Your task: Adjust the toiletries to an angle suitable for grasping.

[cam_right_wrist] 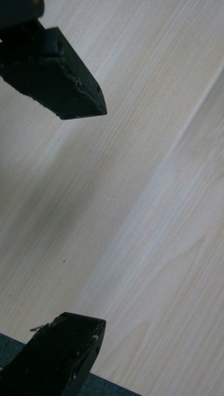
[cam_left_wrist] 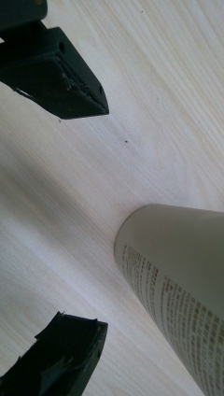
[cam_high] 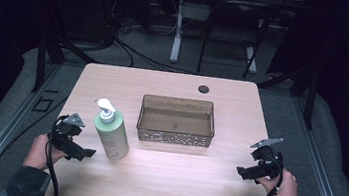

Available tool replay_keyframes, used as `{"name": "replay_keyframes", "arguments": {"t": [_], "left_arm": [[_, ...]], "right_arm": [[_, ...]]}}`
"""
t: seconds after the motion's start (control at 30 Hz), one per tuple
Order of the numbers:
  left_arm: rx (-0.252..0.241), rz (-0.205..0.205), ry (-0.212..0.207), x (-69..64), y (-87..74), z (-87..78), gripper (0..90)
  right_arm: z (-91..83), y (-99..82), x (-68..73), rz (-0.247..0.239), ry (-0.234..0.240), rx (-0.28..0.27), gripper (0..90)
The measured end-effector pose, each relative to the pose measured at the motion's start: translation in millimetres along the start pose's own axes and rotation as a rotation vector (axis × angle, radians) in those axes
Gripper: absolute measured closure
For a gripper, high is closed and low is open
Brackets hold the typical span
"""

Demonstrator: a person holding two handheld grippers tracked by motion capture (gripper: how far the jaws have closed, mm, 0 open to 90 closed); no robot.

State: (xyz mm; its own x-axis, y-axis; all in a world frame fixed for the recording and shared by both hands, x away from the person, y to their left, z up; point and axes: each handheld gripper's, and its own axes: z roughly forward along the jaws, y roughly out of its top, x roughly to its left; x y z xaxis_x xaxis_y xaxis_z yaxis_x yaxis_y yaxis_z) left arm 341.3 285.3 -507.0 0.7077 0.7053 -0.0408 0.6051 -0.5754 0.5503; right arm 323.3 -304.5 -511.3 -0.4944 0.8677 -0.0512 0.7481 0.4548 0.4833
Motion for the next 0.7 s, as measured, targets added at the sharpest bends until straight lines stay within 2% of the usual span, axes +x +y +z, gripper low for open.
{"name": "replay_keyframes", "arguments": {"t": [0.17,0.4,0.57,0.63,0.7], "left_arm": [[0.009,0.016,-0.002,0.3,0.8,-3.6,0.0],[0.025,0.057,-0.038,-1.0,7.3,-11.6,0.0],[0.016,0.102,-0.048,-3.0,16.8,-19.8,0.0],[0.025,0.133,-0.046,-3.9,20.7,-22.5,0.0],[0.034,0.155,-0.064,-3.7,23.1,-24.4,0.0]], "right_arm": [[0.9,0.4,1.3,-0.015,0.006,0.010,0.1],[4.7,4.3,3.8,-0.062,0.024,0.032,0.1],[2.7,4.5,2.7,-0.059,0.029,0.026,0.1],[2.7,4.3,2.2,-0.067,0.021,0.030,0.2],[3.3,4.2,2.2,-0.065,0.028,0.032,0.2]]}}
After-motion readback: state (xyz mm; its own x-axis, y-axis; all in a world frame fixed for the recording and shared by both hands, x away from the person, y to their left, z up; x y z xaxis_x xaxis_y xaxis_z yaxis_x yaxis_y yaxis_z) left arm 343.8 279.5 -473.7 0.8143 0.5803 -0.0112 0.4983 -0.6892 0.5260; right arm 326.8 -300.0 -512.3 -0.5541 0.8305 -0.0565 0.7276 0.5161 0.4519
